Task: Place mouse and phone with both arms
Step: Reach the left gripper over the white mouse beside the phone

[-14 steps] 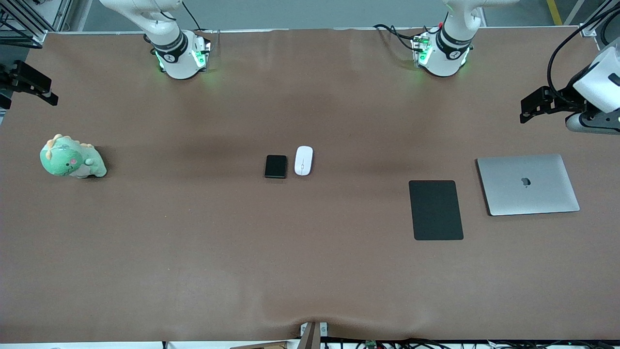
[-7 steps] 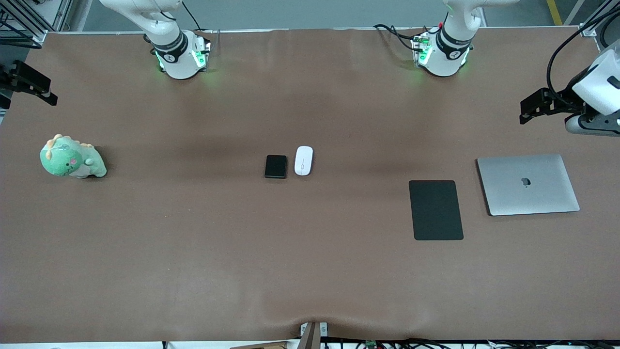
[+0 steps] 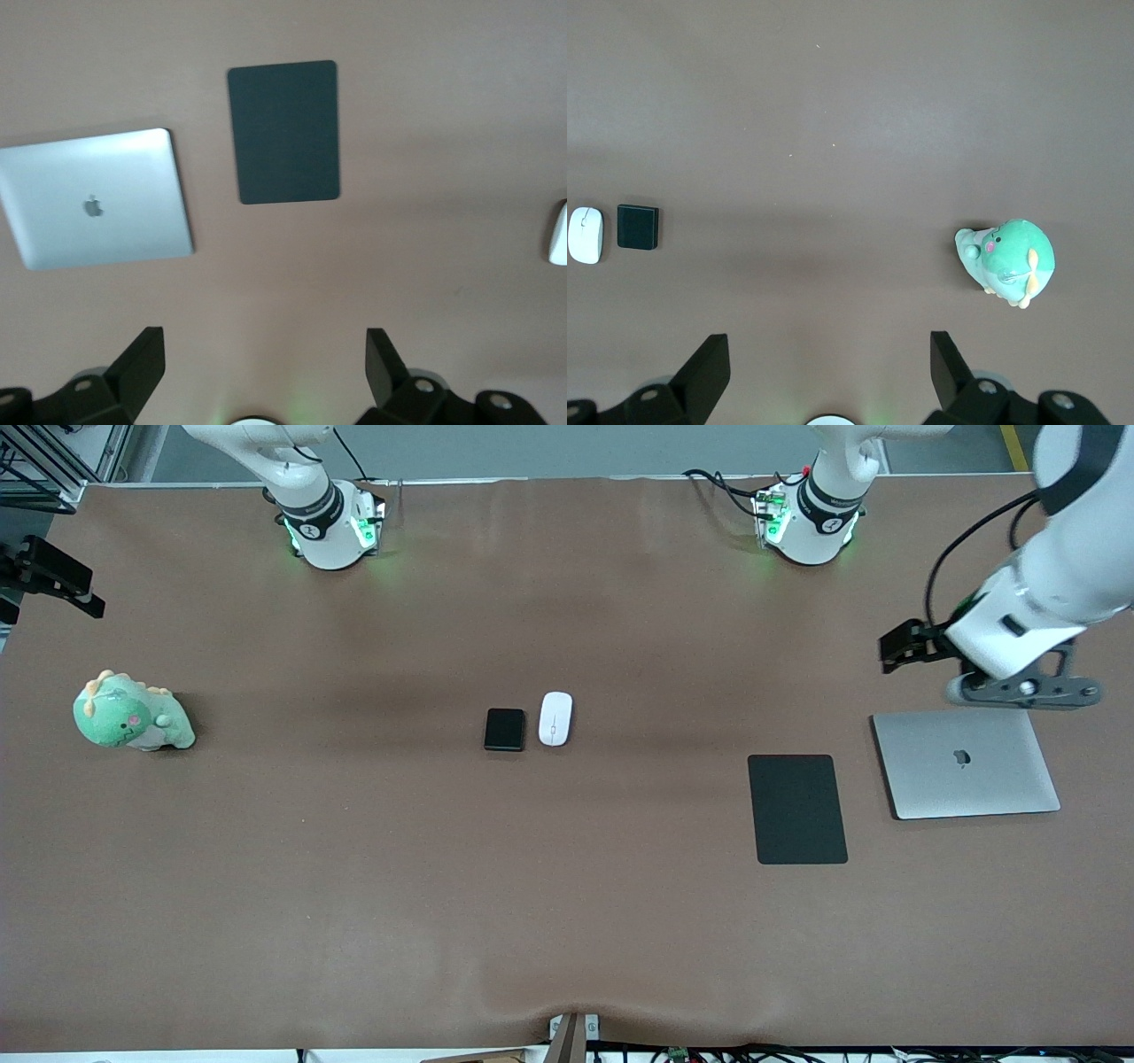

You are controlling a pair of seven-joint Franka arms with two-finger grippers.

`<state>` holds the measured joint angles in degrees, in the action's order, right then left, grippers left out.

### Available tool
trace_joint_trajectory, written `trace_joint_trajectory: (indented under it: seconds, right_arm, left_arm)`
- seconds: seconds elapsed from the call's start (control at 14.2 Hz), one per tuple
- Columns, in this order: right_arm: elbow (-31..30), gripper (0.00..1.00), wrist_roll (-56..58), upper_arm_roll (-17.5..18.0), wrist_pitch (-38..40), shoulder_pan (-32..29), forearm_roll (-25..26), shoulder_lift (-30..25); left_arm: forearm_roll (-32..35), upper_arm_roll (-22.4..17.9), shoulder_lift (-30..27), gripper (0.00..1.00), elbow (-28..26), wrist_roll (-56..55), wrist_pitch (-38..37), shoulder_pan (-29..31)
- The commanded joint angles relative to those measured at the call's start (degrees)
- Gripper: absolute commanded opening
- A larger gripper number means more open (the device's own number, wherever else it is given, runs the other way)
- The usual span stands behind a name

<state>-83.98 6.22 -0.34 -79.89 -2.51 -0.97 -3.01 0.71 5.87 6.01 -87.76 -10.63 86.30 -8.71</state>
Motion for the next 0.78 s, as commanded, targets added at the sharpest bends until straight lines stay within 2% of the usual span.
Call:
trace_joint_trajectory:
  seconds: [0.0, 0.21, 0.7]
  right_arm:
    - [-0.3, 1.00, 0.6, 0.3, 0.3, -0.4, 0.6, -0.3]
    - [-0.3, 1.00, 0.6, 0.3, 0.3, -0.3, 0.6, -0.3]
    - [-0.3, 1.00, 0.6, 0.3, 0.3, -0.3, 0.6, -0.3]
  left_arm:
    - [0.1, -0.2, 3.3, 1.00, 2.9, -5.7, -0.2, -5.2]
    - [0.1, -0.2, 7.2, 1.00, 5.1, -9.9, 1.5, -11.4]
    - [-0.7, 0.3, 13.6, 1.00, 5.2, -20.0, 10.5, -21.1]
